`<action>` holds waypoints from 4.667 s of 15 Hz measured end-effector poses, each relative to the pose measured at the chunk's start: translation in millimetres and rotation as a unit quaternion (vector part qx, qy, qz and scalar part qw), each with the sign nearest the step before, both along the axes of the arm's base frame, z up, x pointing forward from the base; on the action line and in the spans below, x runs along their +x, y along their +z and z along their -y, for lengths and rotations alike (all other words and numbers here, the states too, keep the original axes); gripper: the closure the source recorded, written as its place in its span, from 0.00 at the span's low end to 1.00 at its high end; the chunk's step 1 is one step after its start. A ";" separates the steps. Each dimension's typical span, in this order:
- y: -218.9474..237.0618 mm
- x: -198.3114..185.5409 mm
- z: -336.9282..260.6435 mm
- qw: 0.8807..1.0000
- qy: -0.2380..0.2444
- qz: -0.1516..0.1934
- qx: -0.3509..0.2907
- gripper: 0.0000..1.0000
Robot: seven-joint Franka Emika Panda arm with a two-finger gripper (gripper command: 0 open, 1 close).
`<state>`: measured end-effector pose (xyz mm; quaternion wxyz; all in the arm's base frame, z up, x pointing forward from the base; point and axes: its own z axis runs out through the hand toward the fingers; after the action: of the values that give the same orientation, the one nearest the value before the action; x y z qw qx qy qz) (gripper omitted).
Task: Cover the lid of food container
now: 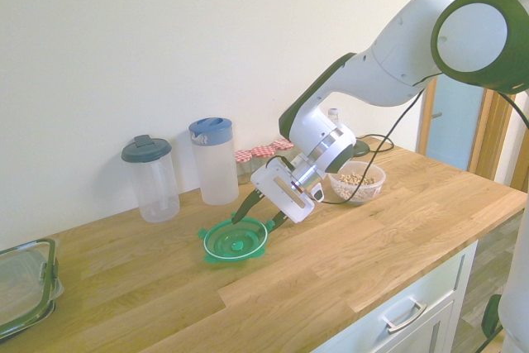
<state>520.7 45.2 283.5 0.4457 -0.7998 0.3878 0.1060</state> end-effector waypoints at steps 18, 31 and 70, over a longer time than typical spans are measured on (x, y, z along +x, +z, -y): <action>-10.2 0.3 -2.0 1.000 -0.004 0.002 0.003 1.00; 119.7 2.8 30.1 0.995 0.039 0.016 -0.088 1.00; 128.3 5.5 47.5 0.343 -0.040 -0.154 -0.926 1.00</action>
<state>526.2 -2.3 411.9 -0.6433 -0.6547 0.3318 -0.2179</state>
